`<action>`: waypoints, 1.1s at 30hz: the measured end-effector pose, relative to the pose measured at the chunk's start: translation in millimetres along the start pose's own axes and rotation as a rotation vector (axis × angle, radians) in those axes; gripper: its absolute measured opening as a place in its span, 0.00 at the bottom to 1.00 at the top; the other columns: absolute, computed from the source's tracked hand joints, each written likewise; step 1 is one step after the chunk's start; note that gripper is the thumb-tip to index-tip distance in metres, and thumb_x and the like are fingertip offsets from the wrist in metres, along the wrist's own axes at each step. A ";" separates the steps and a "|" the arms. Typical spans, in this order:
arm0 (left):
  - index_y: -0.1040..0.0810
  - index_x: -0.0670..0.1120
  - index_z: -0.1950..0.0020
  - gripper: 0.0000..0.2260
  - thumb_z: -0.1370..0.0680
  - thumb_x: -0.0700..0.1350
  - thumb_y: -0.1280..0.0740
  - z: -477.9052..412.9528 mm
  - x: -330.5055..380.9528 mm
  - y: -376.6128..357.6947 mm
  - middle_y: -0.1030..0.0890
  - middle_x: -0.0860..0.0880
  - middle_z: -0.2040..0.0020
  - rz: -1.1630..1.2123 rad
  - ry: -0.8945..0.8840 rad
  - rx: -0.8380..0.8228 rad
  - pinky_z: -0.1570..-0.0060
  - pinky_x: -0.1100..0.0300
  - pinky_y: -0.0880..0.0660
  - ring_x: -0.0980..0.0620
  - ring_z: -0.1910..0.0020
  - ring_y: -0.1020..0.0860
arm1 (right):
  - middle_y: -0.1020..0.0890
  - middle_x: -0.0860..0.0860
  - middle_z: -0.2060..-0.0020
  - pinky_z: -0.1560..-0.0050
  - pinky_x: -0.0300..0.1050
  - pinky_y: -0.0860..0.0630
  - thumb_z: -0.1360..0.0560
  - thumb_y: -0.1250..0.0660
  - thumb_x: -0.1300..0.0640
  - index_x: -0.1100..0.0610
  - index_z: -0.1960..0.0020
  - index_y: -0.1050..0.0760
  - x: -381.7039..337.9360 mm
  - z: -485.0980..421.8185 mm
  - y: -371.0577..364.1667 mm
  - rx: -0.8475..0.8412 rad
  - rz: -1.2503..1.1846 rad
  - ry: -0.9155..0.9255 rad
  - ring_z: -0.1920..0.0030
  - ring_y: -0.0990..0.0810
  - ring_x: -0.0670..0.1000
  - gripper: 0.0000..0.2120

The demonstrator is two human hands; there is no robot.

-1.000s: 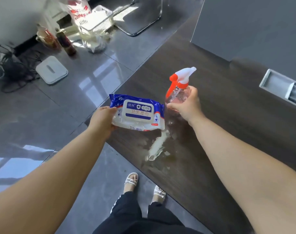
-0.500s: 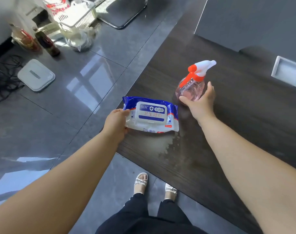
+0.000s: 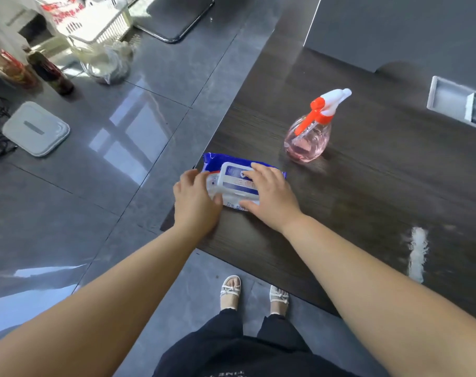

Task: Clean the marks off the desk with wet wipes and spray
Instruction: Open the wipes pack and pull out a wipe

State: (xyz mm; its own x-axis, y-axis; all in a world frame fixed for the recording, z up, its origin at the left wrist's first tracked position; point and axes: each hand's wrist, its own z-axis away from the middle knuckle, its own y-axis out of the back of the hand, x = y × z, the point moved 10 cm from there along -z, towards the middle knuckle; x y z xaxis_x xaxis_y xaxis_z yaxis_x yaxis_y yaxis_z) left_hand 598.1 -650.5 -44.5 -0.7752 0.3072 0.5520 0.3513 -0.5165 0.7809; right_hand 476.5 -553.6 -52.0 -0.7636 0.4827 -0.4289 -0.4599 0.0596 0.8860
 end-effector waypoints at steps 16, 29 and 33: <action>0.36 0.52 0.28 0.25 0.24 0.54 0.35 -2.2 9.8 -27.2 0.32 0.49 0.31 -0.310 -0.161 -0.122 0.37 0.52 0.32 0.47 0.30 0.37 | 0.28 0.49 0.34 0.39 0.49 0.33 0.23 0.38 0.44 0.55 0.32 0.32 -0.2 -1.1 1.2 -0.067 0.103 -0.009 0.35 0.33 0.52 0.24; 0.36 0.51 0.29 0.22 0.22 0.51 0.39 6.5 22.1 -24.1 0.32 0.47 0.30 -0.381 -0.236 -0.143 0.33 0.50 0.37 0.44 0.30 0.37 | 0.27 0.52 0.51 0.59 0.38 0.28 0.23 0.36 0.53 0.57 0.48 0.31 35.6 -22.9 51.5 0.303 -0.311 -0.327 0.55 0.27 0.50 0.09; 0.29 0.53 0.34 0.17 0.22 0.54 0.41 8.2 51.1 -16.2 0.31 0.50 0.33 -0.474 -0.360 -0.002 0.33 0.52 0.42 0.46 0.32 0.36 | 0.26 0.52 0.57 0.59 0.45 0.23 0.25 0.34 0.61 0.60 0.52 0.28 27.7 -15.2 69.3 0.404 -0.224 -0.237 0.58 0.25 0.51 0.05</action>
State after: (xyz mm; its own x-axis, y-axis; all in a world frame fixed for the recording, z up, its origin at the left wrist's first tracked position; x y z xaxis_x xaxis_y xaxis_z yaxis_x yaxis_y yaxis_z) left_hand 557.1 -619.9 -26.6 -0.6200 0.7564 0.2084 0.0093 -0.2586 0.9659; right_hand 416.6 -549.3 -5.1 -0.5216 0.6013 -0.6053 -0.3530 0.4938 0.7947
